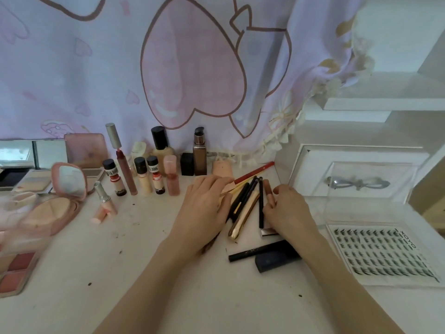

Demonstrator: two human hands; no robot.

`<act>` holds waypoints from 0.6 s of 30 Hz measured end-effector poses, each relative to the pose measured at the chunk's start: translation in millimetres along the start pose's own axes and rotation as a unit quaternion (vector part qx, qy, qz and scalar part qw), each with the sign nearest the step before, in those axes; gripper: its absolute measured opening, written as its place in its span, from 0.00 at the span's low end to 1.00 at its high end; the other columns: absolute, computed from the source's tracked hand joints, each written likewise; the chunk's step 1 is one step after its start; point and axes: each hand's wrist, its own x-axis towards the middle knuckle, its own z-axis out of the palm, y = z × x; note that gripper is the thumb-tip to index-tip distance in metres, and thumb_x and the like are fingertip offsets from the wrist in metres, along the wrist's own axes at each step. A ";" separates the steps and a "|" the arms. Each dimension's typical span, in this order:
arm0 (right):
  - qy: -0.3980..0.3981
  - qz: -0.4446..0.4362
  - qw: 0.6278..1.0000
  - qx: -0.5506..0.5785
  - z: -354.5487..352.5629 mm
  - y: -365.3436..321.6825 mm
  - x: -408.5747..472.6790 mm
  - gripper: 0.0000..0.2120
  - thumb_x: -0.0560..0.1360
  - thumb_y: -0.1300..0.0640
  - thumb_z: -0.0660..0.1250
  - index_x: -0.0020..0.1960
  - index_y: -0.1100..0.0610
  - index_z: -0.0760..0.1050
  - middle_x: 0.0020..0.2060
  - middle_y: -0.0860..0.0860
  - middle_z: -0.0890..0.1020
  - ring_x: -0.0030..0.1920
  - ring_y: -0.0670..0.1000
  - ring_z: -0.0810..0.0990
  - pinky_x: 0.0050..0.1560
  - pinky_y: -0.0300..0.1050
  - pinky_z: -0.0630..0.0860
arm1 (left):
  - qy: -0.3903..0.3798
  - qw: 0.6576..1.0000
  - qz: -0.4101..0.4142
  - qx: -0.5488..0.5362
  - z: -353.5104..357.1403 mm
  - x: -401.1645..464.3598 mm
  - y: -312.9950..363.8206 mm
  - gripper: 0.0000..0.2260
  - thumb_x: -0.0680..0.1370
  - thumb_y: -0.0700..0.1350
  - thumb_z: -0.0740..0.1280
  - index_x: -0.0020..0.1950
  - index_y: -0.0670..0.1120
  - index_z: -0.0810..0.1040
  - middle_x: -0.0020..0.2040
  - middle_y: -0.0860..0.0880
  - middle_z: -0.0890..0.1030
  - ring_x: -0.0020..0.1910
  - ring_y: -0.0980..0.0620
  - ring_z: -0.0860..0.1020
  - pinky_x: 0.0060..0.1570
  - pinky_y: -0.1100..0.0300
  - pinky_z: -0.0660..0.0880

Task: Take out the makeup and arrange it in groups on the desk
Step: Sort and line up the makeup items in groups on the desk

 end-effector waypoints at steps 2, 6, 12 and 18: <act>0.021 0.012 1.000 0.003 -4.1 -0.1 -0.5 0.11 0.78 0.58 0.59 0.57 0.63 0.71 0.52 0.57 0.76 0.47 0.53 0.74 0.40 0.38 0.65 | 0.019 1.000 -0.009 -0.019 -3.5 -1.8 -0.4 0.15 0.78 0.44 0.62 0.65 0.49 0.72 0.61 0.51 0.74 0.60 0.54 0.69 0.59 0.64 0.62; 0.108 -0.003 0.993 0.040 -17.3 -4.0 -7.1 0.06 0.77 0.57 0.59 0.49 0.58 0.72 0.40 0.52 0.75 0.33 0.45 0.68 0.29 0.33 0.59 | 0.029 0.996 -0.040 -0.079 -10.7 -6.1 -0.9 0.17 0.78 0.45 0.61 0.68 0.52 0.68 0.60 0.55 0.71 0.58 0.64 0.65 0.59 0.68 0.63; -0.093 -0.031 0.910 0.404 -17.8 -30.7 -28.7 0.10 0.77 0.55 0.61 0.41 0.53 0.79 0.21 0.44 0.66 0.22 0.43 0.63 0.23 0.34 0.60 | -0.021 0.960 -0.070 -0.270 -21.0 -6.3 0.7 0.19 0.78 0.48 0.61 0.67 0.56 0.61 0.61 0.58 0.72 0.57 0.62 0.73 0.53 0.67 0.71; -0.317 -0.005 0.772 0.550 -29.4 -25.8 -34.2 0.17 0.72 0.48 0.62 0.44 0.61 0.80 0.22 0.47 0.58 0.21 0.45 0.53 0.22 0.36 0.51 | -0.019 0.915 -0.019 -0.403 -38.4 -8.6 6.6 0.05 0.76 0.51 0.63 0.49 0.52 0.73 0.36 0.56 0.77 0.35 0.60 0.74 0.37 0.69 0.72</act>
